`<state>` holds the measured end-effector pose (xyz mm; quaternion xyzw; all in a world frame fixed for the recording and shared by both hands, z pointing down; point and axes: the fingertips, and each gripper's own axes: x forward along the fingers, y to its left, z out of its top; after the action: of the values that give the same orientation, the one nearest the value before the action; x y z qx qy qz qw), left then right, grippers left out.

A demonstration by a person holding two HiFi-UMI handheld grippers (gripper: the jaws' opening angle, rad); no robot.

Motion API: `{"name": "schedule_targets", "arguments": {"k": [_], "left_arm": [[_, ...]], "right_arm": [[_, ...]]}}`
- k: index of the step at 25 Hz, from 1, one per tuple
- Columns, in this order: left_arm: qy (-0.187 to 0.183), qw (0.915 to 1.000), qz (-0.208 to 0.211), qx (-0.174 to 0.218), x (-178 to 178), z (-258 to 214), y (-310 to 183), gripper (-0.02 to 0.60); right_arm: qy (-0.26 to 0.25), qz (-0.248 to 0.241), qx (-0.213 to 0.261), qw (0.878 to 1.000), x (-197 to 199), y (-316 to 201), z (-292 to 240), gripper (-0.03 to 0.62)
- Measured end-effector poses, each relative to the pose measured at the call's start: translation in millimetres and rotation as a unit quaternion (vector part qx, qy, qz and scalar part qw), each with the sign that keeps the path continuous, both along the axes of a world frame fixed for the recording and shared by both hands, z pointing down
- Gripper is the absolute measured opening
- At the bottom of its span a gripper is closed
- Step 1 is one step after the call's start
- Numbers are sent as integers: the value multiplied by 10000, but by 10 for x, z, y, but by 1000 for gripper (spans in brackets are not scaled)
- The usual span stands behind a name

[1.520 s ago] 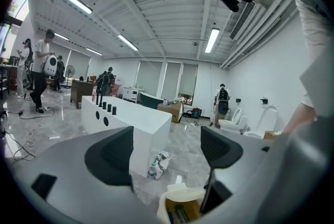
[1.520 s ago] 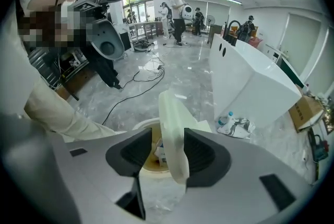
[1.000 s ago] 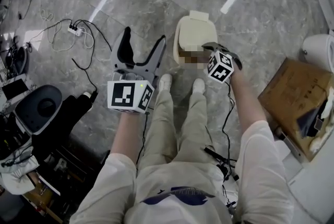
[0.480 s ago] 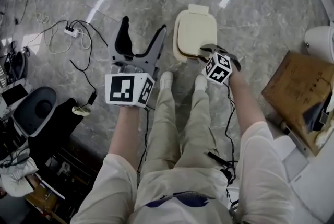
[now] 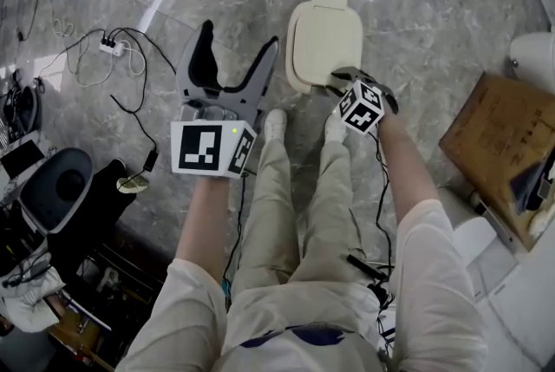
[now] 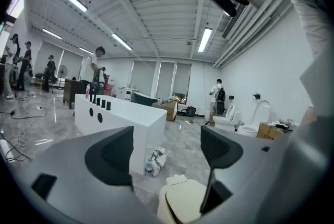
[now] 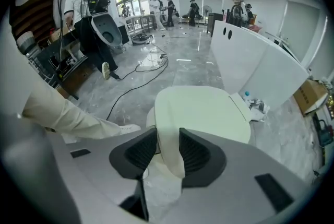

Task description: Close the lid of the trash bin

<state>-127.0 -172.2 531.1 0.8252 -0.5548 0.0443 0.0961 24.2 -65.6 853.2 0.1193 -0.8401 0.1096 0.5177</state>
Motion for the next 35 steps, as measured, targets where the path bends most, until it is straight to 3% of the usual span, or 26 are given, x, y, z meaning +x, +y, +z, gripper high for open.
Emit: {"name": "schedule_targets", "arguments": {"k": [35], "left_arm": [[-20, 10000, -44, -67, 75, 333, -48, 380]], "right_arm": [[425, -101, -364, 9984, 15, 151, 676, 129]]}}
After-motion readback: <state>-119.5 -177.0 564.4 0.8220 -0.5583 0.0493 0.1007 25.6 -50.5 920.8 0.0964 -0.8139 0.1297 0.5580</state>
